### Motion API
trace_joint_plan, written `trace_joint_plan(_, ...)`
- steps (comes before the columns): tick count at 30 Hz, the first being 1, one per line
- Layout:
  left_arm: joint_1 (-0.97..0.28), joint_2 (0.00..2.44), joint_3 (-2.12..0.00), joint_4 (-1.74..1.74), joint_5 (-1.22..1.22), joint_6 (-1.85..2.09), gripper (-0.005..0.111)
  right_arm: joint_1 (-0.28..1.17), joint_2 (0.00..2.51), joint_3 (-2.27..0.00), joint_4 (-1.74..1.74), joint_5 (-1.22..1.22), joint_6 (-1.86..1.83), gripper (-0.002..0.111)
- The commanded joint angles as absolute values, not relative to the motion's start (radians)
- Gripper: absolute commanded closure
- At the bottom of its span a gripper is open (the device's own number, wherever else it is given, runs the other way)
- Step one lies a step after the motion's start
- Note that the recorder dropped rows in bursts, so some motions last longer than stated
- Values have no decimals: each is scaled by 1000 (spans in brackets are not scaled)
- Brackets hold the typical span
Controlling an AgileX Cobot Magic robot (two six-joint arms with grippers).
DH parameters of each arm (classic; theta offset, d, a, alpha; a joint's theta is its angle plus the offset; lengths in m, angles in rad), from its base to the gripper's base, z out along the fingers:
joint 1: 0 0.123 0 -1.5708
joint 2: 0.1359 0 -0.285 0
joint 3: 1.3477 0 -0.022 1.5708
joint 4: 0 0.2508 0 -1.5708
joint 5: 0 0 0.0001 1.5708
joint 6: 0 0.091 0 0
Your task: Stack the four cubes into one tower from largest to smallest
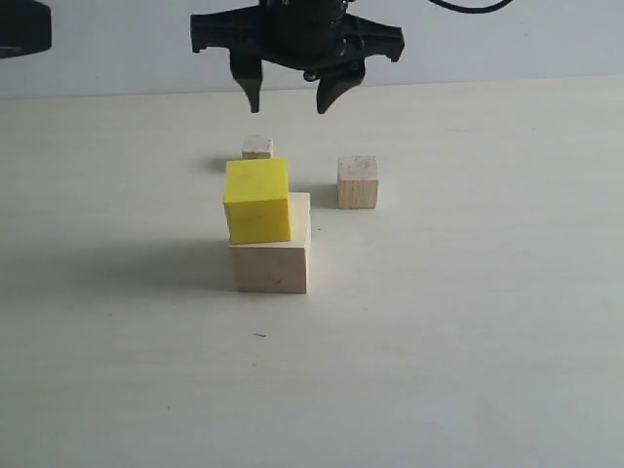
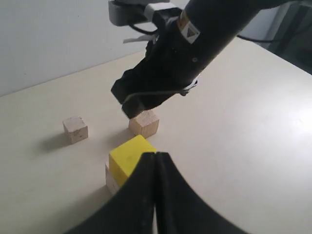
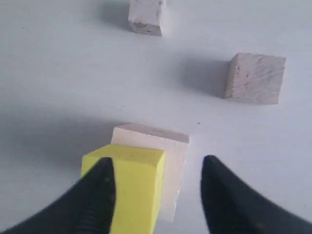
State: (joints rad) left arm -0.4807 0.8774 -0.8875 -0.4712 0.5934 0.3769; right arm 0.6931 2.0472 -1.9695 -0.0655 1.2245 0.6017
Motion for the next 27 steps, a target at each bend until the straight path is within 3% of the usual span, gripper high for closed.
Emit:
trace_joint_plan(1,-478,896,-859,-391,621,272,107,697,2019,-1980,-117,1221,465,95)
trace_joint_plan(2,-478,896,-843,-391,626,272,107,697,2014,-1980,-157,1221,411,108)
trace_joint_plan(14,-476,1116,-768,-408,556,175,107,697,1720,-1970,-264,1221,423,108)
trace_joint_plan(21,-476,1228,-768,-449,501,186,107,697,1513,-1680,-277,1218,499,108)
trace_joint_plan(27,-476,1301,-768,-542,442,296,107,697,1301,-1396,-129,1065,488,108)
